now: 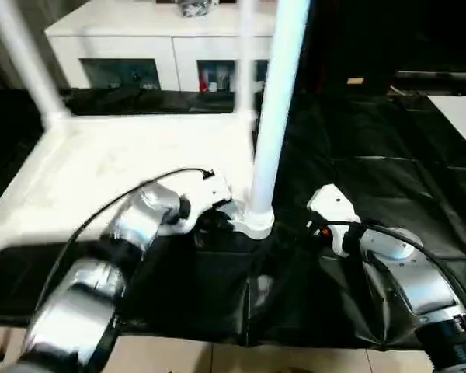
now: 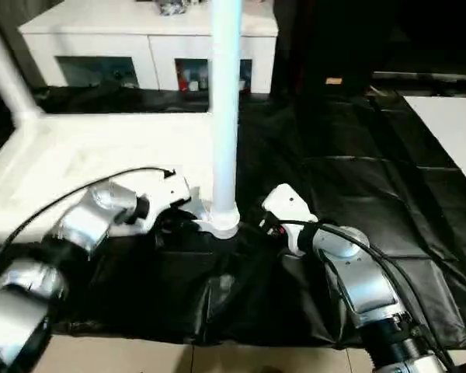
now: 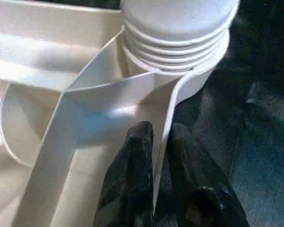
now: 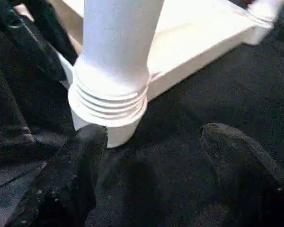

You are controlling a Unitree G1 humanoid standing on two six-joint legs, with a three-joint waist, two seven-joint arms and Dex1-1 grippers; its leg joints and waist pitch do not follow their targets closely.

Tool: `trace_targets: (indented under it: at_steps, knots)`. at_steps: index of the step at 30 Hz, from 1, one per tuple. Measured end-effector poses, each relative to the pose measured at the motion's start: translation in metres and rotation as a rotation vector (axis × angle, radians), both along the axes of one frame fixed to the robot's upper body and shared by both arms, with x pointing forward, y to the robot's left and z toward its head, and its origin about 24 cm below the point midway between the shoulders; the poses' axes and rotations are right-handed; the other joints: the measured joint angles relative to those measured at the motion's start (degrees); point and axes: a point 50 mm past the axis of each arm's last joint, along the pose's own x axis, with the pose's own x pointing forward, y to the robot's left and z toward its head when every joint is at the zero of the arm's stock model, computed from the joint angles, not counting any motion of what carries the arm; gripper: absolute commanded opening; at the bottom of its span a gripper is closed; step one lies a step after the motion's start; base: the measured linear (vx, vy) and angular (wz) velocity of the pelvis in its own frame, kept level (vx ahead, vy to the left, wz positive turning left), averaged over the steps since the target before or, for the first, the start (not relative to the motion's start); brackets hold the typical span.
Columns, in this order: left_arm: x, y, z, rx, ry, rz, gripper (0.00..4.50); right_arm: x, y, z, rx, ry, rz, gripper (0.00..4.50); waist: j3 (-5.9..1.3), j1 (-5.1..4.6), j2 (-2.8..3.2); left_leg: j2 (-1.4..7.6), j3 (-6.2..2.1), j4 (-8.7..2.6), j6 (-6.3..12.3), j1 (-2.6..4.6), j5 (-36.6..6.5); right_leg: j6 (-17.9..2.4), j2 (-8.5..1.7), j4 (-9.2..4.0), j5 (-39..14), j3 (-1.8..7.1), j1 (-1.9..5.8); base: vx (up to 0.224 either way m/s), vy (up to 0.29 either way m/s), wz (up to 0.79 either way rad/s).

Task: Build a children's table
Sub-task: Rotate table base

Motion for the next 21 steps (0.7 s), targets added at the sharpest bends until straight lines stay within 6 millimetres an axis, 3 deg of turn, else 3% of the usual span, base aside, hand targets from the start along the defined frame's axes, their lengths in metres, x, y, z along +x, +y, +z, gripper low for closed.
trace_targets:
  at_steps: [8,15,21]
  knots:
    - [-0.014,-0.010,0.000,-0.074,-0.063,-0.063,0.21,0.000,-0.001,0.000,-0.003,0.000,-0.001,3.63,0.00,0.23,-0.01,-0.01,-0.05,-0.15,0.04,-0.35,0.0,-0.1,0.00,-0.25,0.1,-0.07,-0.31,0.000,0.000,0.00]
    - [-0.016,-0.009,-0.002,-0.085,-0.079,-0.029,0.84,0.000,-0.001,0.000,-0.004,0.000,-0.001,3.63,0.03,0.15,-0.06,0.00,-0.07,-0.18,0.09,-0.65,-0.1,-0.1,0.00,-0.42,0.1,-0.12,-0.37,0.000,0.000,0.00]
    - [-0.016,-0.004,-0.002,-0.062,-0.100,-0.045,0.84,0.000,-0.001,0.000,-0.004,0.000,0.001,3.63,0.03,0.13,-0.06,0.01,-0.07,-0.17,0.09,-0.80,-0.1,-0.1,0.00,-0.41,0.1,-0.14,-0.41,0.000,0.000,0.00]
